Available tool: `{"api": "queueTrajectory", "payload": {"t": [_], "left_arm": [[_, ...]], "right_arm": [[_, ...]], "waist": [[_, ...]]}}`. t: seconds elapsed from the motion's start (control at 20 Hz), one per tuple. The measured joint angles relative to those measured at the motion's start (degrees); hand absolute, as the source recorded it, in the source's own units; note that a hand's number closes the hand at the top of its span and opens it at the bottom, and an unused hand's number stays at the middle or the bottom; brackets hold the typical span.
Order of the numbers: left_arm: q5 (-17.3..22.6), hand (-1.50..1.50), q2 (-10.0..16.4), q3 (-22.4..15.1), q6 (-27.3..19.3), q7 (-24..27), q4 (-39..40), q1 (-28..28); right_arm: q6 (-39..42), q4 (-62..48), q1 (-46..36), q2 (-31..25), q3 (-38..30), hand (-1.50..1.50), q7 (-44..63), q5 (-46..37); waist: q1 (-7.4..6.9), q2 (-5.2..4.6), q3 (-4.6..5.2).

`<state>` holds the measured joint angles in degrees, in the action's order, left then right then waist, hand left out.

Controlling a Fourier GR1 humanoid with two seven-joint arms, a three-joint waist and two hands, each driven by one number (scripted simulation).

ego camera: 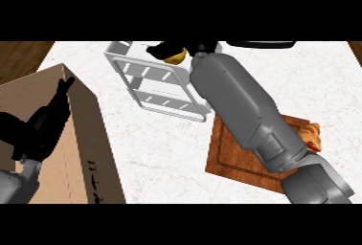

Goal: Pick the lemon from the cutting board and place it in the tiered basket

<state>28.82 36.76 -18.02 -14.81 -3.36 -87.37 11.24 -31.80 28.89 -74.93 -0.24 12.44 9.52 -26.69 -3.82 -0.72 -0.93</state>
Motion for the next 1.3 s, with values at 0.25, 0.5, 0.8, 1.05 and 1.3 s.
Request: {"api": "queueTrajectory", "payload": {"t": [0.25,0.5,0.8,1.05,1.3], "left_arm": [[0.1,0.0,0.0,0.1,-0.2,0.0,-0.3,-0.2],[-0.3,0.0,0.0,0.2,-1.3,0.3,-0.9,-1.2],[0.4,0.0,0.3,0.9,-1.1,1.5,-0.6,-2.5],[0.1,0.0,0.4,1.5,-1.9,1.5,-1.2,-3.8],[0.1,0.0,0.5,1.8,-1.7,2.1,-1.0,-4.5]], "right_arm": [[-1.3,0.3,-0.8,0.2,-4.5,-1.5,-2.8,7.3],[-2.5,2.6,0.8,0.1,-10.5,-1.5,-7.8,15.2],[-2.3,5.1,1.4,-3.0,-18.3,-1.5,-11.7,21.7],[-1.6,7.1,3.5,-8.1,-22.3,-1.5,-13.0,24.2],[2.3,8.8,6.7,-15.0,-25.5,-1.5,-13.6,26.6]], "waist": [[0.13,-0.01,0.03],[0.76,0.15,0.02],[2.1,0.48,-0.12],[3.01,0.83,-0.05],[3.65,1.02,-0.12]]}}
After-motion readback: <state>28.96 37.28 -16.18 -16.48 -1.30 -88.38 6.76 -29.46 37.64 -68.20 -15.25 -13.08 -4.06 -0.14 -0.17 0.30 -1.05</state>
